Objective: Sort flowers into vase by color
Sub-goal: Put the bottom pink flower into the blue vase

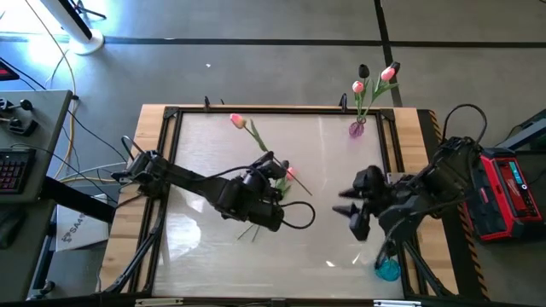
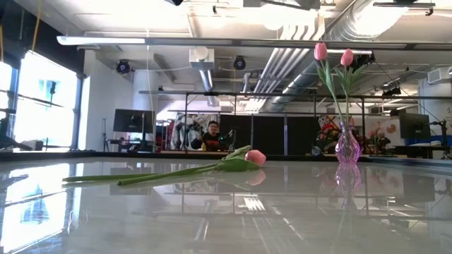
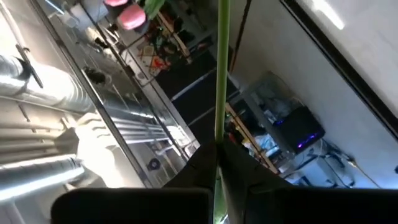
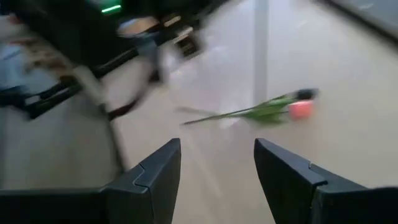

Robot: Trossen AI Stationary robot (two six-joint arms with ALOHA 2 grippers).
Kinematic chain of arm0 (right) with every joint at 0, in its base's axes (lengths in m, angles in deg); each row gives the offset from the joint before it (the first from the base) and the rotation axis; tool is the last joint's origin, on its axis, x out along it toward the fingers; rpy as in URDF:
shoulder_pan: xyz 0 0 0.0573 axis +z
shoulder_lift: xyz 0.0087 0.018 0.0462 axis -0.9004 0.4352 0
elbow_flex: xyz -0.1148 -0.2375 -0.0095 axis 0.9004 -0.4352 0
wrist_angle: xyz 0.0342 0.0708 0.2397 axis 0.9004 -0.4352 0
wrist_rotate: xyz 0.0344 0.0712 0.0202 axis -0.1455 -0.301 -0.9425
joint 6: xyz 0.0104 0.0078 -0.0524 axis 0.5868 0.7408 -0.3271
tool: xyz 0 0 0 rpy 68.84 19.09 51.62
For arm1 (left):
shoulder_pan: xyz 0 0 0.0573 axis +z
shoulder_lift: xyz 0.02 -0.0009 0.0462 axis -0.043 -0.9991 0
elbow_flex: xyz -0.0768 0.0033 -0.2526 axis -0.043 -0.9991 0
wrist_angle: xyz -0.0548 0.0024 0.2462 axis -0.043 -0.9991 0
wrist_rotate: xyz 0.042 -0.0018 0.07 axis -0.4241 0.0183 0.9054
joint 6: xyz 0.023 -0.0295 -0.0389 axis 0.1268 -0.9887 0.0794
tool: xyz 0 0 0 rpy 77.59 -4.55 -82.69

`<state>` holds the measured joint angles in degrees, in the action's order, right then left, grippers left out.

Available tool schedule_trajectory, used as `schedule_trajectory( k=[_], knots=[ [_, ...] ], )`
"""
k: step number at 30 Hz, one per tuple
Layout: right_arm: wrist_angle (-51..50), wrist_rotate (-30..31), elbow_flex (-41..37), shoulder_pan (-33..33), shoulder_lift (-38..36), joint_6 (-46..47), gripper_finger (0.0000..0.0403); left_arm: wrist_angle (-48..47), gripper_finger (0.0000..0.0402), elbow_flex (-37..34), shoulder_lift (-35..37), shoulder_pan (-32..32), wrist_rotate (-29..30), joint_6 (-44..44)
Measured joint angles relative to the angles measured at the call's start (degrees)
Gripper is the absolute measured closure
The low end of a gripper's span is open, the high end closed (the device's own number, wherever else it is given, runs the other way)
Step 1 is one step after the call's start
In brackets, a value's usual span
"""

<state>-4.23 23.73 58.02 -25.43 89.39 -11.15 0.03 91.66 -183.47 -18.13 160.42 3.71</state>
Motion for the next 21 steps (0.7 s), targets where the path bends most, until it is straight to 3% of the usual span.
schedule_trajectory(
  k=[4,14,18,21],
  knots=[
    [-6.9,0.3,0.3,-4.2,0.0,2.6,0.021,8.5,0.0401,0.0,0.0,0.5,-1.4,8.3],
    [-8.2,-17.9,0.3,-16.6,0.0,-4.8,0.021,31.8,0.0401,0.0,0.0,2.2,-15.4,33.5],
    [-8.2,-26.3,0.3,-18.2,-0.3,-8.1,0.021,44.5,0.0401,0.0,0.0,2.2,-20.3,46.9],
    [-8.2,-28.2,0.3,-17.9,-1.4,-8.1,0.021,52.6,0.0401,0.0,0.0,2.2,-23.7,53.1]
  ],
)
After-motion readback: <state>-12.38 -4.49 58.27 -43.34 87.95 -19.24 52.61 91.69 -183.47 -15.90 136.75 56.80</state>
